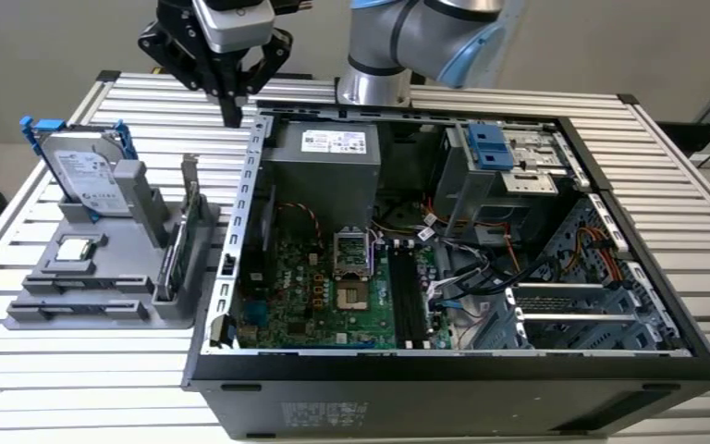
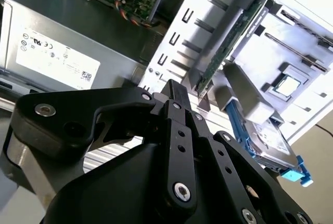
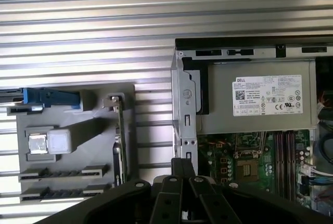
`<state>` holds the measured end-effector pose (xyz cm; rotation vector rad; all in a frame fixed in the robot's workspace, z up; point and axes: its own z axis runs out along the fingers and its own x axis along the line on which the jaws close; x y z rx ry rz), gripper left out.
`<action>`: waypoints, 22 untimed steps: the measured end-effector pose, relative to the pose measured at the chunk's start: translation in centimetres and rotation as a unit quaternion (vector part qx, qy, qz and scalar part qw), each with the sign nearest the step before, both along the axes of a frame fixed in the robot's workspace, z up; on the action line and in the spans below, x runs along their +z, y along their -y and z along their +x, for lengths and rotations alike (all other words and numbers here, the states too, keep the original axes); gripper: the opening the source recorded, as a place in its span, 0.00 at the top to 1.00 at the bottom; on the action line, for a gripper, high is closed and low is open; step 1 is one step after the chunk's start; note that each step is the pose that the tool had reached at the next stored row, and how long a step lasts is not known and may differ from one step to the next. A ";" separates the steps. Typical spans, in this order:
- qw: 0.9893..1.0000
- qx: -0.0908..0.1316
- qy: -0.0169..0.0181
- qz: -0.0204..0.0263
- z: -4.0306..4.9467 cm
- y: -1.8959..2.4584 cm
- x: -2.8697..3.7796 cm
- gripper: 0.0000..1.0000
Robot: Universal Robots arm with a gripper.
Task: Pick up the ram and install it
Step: 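Reach for the ram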
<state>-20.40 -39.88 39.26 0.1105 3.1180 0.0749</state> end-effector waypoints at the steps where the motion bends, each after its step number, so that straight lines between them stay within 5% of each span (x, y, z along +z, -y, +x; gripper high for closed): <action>1: 1.000 0.000 0.000 0.000 -0.11 0.00 0.00 1.00; 22: 1.000 0.000 0.000 0.000 -2.84 0.00 0.00 1.00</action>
